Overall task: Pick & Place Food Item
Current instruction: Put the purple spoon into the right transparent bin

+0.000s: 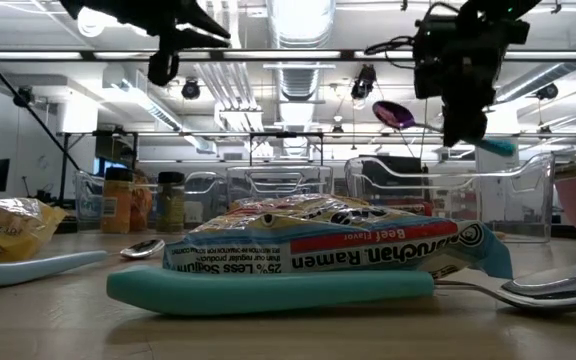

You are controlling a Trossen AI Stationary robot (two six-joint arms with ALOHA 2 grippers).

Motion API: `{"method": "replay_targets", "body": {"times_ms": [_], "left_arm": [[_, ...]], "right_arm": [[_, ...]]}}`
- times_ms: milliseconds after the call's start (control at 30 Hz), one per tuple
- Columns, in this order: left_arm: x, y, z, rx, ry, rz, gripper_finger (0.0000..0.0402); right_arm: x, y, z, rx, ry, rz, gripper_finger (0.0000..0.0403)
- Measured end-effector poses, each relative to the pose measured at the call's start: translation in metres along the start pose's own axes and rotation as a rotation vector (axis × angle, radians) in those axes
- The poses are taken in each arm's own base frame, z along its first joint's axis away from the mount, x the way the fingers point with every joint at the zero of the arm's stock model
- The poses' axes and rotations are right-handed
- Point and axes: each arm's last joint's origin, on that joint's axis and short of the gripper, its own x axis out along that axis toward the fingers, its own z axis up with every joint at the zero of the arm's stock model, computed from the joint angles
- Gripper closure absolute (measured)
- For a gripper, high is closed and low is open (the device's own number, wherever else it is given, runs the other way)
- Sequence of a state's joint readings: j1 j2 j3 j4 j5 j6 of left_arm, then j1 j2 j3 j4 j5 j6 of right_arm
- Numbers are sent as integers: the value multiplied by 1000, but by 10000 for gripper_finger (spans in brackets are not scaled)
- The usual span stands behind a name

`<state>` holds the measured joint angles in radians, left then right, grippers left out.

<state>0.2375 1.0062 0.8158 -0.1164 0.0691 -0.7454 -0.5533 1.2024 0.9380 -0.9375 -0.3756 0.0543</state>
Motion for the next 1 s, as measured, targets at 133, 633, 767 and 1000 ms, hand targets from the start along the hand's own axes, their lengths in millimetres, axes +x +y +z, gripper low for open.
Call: {"method": "replay_targets", "body": {"times_ms": [133,633,767,1000], "left_arm": [[-3,3,-4,-20,6,-2,342],[-8,-1,0,-19,-20,-36,342],[-8,-1,0,-19,-20,-35,342],[-8,-1,0,-20,-21,-34,342]], "right_arm": [[9,-4,5,-49,46,-6,396],[40,-18,22,-150,264,-46,396],[54,-22,19,-133,311,-42,396],[79,-18,23,-141,337,-33,396]]}}
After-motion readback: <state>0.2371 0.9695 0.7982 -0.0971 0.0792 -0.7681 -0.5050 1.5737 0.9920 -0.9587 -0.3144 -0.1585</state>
